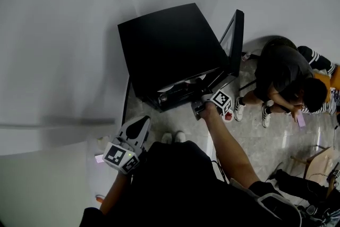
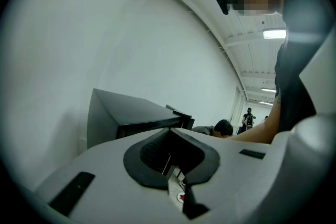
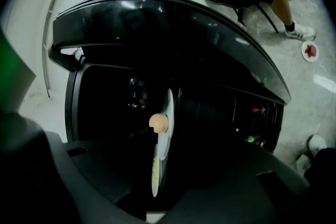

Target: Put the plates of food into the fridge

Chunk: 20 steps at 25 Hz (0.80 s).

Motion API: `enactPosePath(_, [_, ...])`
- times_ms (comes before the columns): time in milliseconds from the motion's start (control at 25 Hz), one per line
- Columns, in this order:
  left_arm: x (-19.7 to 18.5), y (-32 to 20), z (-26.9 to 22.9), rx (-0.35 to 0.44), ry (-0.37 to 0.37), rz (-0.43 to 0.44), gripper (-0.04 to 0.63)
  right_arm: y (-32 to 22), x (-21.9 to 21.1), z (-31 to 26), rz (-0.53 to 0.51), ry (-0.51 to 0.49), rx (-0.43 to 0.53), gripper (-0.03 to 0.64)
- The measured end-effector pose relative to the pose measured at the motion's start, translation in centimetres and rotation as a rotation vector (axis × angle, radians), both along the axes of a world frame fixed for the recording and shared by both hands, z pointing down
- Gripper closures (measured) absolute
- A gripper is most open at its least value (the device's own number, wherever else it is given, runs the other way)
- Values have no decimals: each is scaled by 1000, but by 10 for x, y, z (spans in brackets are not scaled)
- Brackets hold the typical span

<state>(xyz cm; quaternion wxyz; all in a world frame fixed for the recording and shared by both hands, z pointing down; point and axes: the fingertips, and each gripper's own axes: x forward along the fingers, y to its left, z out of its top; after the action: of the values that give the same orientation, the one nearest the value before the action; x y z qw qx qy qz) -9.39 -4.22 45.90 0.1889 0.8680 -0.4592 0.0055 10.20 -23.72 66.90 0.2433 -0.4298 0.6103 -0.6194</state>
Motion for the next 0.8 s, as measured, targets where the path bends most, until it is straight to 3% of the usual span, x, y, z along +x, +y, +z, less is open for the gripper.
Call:
enactPosePath(120, [3, 4, 0, 7, 6, 15, 571, 16, 4, -3, -33, 69, 12, 459])
enactPosePath(200, [6, 4, 0, 10, 8, 28, 571, 27, 9, -9, -38, 77, 14, 558])
enactPosePath(240, [8, 4, 0, 11, 9, 35, 572, 31, 11, -13, -49, 90, 25, 575])
enactPosePath(600, [23, 10, 0, 7, 15, 80, 572, 71, 3, -75, -235, 332, 295, 584])
enactPosePath(800, [23, 13, 5, -6, 13, 95, 572, 93, -13, -107, -303, 389, 428, 584])
